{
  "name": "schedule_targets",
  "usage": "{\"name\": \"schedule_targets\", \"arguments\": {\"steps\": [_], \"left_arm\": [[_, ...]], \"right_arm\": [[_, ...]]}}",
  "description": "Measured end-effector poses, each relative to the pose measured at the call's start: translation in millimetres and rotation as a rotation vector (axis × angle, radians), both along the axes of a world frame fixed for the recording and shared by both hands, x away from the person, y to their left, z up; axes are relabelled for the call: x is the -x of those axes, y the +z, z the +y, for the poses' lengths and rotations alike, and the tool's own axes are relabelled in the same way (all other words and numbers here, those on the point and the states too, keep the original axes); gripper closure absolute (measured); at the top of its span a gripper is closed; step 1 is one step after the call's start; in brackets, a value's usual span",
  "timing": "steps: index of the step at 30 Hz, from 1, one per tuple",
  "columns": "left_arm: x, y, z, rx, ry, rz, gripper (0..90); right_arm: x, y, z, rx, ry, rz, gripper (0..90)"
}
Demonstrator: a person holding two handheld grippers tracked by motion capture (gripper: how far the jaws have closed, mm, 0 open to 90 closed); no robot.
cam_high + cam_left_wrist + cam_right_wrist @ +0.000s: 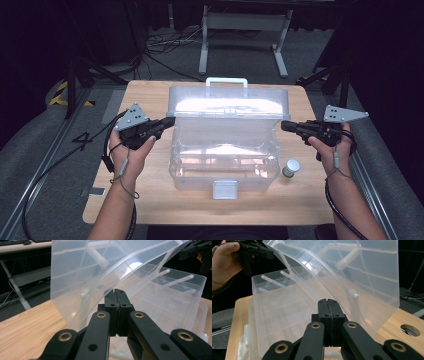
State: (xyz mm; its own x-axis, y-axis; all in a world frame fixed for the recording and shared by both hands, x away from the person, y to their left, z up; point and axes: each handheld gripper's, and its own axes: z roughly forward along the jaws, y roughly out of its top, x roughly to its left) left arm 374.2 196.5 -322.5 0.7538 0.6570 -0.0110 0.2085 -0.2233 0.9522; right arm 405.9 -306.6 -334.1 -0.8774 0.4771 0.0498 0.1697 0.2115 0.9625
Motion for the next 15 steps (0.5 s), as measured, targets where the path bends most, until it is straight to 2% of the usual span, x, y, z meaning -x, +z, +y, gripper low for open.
{"name": "schedule_targets", "arguments": {"steps": [4,10,15], "left_arm": [[-1.5,-0.1,0.4,0.002,-0.001,0.000,89.7],[-3.4,0.5,0.8,0.015,0.004,0.014,89.6],[-5.4,0.9,-0.4,0.011,0.005,0.017,89.6]], "right_arm": [[0.8,-0.1,-0.2,0.013,-0.009,0.000,90.0],[7.7,2.1,-3.5,0.031,-0.035,-0.024,89.7],[15.3,6.1,-8.4,0.035,-0.083,-0.055,83.3]]}}
